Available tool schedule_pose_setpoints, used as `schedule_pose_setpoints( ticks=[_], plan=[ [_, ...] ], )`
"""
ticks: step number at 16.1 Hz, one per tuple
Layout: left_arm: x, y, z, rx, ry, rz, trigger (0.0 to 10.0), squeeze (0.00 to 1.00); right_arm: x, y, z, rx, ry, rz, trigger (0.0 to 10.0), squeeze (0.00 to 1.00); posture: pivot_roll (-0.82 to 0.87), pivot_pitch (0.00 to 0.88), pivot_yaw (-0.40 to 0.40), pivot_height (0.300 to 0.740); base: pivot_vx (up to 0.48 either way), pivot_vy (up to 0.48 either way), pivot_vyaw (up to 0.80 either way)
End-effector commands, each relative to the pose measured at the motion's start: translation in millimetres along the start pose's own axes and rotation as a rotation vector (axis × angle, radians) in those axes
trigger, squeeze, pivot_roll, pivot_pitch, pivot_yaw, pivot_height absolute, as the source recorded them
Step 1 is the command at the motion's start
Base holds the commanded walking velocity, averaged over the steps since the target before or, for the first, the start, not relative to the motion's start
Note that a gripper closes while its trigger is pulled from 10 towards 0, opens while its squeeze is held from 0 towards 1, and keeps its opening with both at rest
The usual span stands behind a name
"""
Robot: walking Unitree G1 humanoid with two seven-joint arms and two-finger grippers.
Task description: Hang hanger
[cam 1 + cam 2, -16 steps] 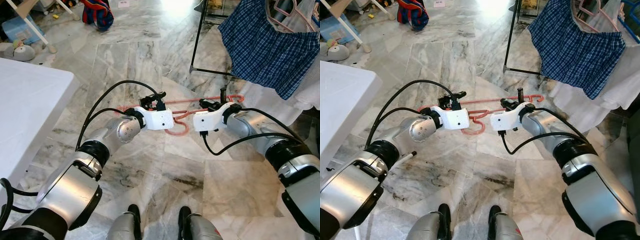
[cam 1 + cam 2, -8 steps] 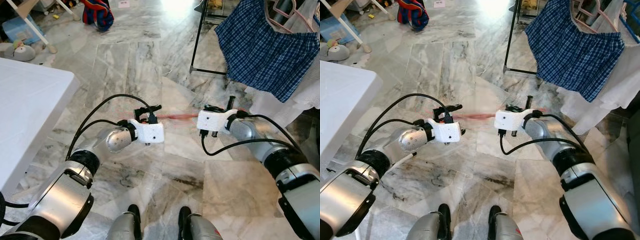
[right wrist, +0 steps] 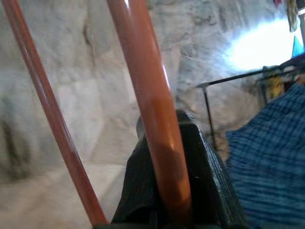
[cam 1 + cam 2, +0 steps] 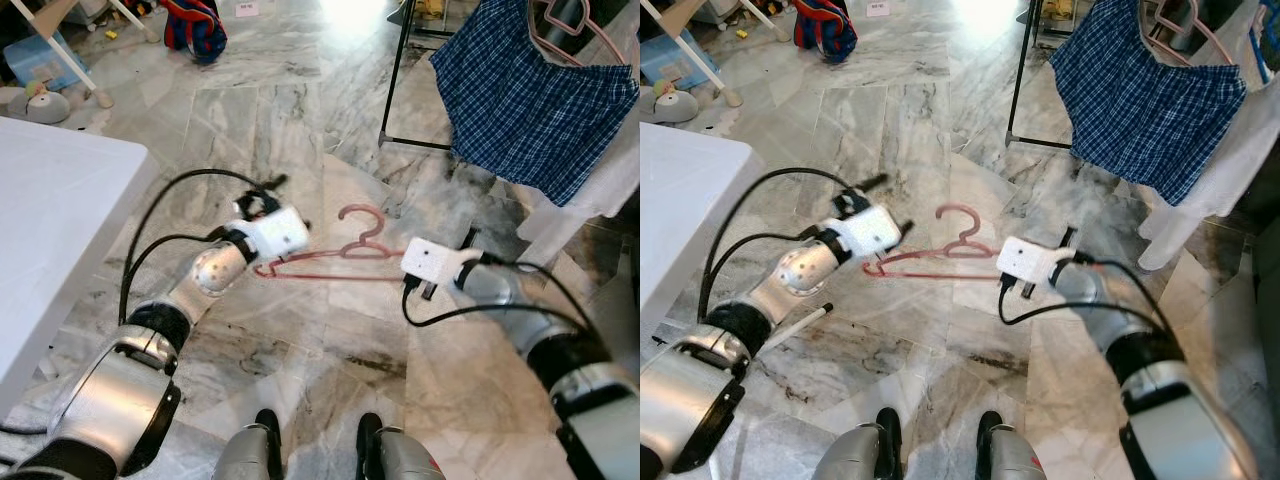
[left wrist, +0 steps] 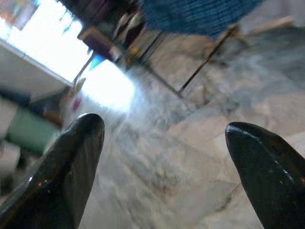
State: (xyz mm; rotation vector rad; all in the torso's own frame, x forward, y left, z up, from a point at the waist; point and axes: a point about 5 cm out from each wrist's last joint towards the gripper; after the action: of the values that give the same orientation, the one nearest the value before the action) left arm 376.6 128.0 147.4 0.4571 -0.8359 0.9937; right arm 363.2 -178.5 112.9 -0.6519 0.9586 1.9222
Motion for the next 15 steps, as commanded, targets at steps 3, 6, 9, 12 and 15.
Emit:
schedule_pose_setpoints(
  ticks=[3, 6, 9, 12, 15],
  plan=[
    [-16.5, 18.8, -28, 0.153, 0.24, 0.102, 10.0, 1.0, 17.6, 3.7, -5, -0.001, -0.297, -0.053, 0.0, 0.0, 0.01, 0.275, 0.015, 0.74, 0.0, 0.0, 0.0],
    [-37.8, 43.8, -54, 0.314, 0.56, 0.257, 10.0, 0.0, 30.5, 13.3, -11, 0.009, -0.734, -0.258, 0.0, 0.0, 0.01, 0.26, 0.002, 0.74, 0.0, 0.0, 0.0],
    [-51.5, 59.0, -65, 0.375, 0.654, 0.293, 10.0, 0.0, 31.0, 24.8, -19, 0.036, -0.944, -0.422, 0.0, 0.0, 0.0, 0.249, -0.011, 0.74, 0.0, 0.0, 0.0],
    [-63.2, 60.5, -62, 0.363, 0.734, 0.254, 10.0, 0.0, 29.1, 35.3, -30, 0.124, -0.963, -0.538, 10.0, 0.0, -0.01, 0.241, -0.02, 0.74, 0.0, 0.0, 0.0],
    [-63.7, 52.6, -49, 0.305, 0.778, 0.236, 10.0, 0.0, 31.6, 42.3, -27, 0.139, -1.012, -0.564, 10.0, 0.0, -0.03, 0.237, -0.029, 0.74, 0.0, 0.0, 0.0]
  ],
)
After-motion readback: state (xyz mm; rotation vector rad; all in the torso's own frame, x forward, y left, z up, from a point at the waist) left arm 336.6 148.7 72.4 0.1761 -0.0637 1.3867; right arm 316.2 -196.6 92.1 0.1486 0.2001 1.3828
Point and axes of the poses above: a point about 5 cm out from each wrist's last joint towards the gripper, its own y axis pointing back from the gripper into the wrist, its own z axis along the axis of the wrist's last joint, x = y × z, and after that the axes turned 4 degrees about -y, right-handed
